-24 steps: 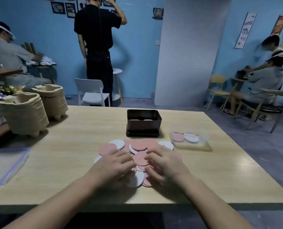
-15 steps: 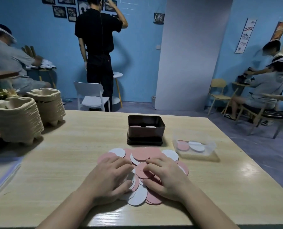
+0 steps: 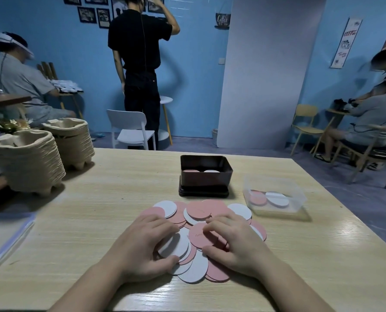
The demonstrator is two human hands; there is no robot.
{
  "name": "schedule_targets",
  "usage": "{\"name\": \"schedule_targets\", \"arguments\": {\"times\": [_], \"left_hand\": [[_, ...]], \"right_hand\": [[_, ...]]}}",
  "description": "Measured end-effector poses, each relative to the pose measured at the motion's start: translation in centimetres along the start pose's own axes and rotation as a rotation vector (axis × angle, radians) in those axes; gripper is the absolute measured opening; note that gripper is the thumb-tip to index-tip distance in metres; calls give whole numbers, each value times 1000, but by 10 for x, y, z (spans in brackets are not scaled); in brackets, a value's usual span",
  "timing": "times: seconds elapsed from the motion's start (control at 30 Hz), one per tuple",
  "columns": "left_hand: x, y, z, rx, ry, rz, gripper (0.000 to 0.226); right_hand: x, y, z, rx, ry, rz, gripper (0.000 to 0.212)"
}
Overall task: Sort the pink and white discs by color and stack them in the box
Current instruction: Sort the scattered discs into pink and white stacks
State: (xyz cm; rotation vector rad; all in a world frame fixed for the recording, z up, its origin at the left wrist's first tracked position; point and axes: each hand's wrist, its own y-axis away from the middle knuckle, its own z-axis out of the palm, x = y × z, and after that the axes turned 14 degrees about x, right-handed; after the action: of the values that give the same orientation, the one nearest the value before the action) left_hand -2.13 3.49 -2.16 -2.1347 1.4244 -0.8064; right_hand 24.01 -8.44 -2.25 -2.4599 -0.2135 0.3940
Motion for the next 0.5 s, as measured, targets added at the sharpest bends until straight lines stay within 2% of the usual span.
{"name": "schedule_targets", "arguments": {"times": [0.17, 0.37, 0.5], "left_hand": [[2, 1, -3, 60, 23, 9, 52], [9, -10, 6, 176, 18, 62, 50], [10, -20, 20, 134, -13, 81, 53]], "right_hand": [[-1, 3, -2, 47, -43, -3, 33], [-1, 3, -4, 137, -39, -22, 41], [-2, 0, 2, 175, -81, -81, 48]]}}
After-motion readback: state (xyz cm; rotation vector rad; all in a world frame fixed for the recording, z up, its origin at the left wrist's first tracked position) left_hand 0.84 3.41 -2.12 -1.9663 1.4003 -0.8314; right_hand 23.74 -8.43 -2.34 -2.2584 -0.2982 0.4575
